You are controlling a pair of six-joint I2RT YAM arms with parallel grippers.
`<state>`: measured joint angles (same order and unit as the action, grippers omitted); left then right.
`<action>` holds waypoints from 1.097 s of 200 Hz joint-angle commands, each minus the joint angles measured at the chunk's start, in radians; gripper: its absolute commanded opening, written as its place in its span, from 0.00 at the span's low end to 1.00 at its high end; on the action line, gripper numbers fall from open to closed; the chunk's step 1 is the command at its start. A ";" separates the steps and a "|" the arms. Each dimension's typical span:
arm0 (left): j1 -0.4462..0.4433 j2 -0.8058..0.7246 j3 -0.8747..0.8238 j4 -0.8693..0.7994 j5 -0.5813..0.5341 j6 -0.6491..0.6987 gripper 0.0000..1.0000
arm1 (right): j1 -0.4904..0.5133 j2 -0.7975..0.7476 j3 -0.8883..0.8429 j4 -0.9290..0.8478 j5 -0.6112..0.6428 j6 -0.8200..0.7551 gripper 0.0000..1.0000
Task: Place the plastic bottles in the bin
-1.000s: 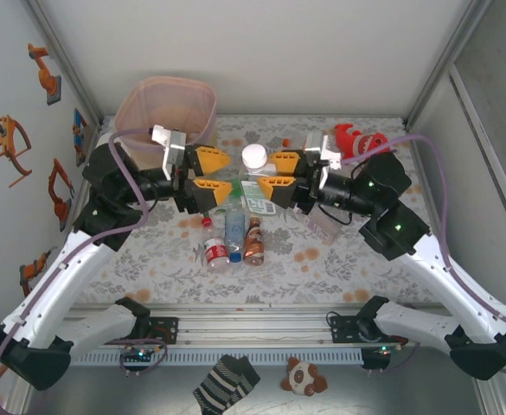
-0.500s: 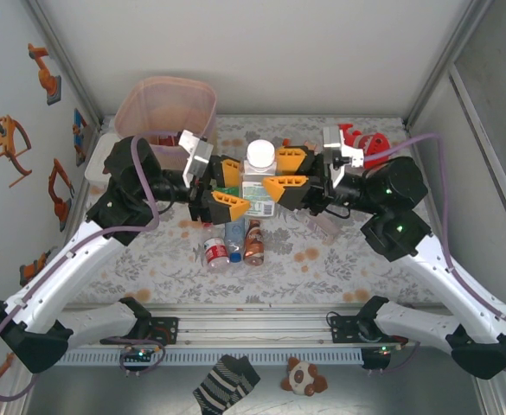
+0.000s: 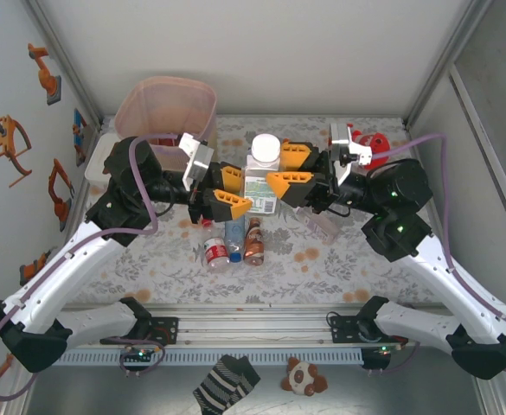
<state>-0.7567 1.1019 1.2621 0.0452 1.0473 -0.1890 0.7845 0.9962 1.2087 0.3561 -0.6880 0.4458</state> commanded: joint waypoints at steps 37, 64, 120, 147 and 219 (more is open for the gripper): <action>-0.006 -0.025 0.036 -0.057 0.010 0.053 0.32 | 0.013 -0.026 0.005 0.026 0.009 -0.013 0.34; -0.006 -0.040 0.036 -0.096 -0.029 0.086 0.31 | 0.013 -0.047 0.006 -0.032 0.059 -0.045 0.51; -0.004 -0.073 0.058 -0.221 -0.172 0.182 0.30 | 0.013 -0.096 0.010 -0.138 0.136 -0.125 0.57; -0.002 -0.096 0.062 -0.267 -0.369 0.215 0.29 | 0.012 -0.108 0.020 -0.189 0.160 -0.157 0.57; 0.013 -0.076 0.123 -0.408 -0.901 0.223 0.29 | 0.013 -0.107 0.031 -0.219 0.181 -0.170 0.56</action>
<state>-0.7574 1.0191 1.3361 -0.3061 0.3981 0.0135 0.7925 0.8970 1.2091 0.1390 -0.5289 0.2966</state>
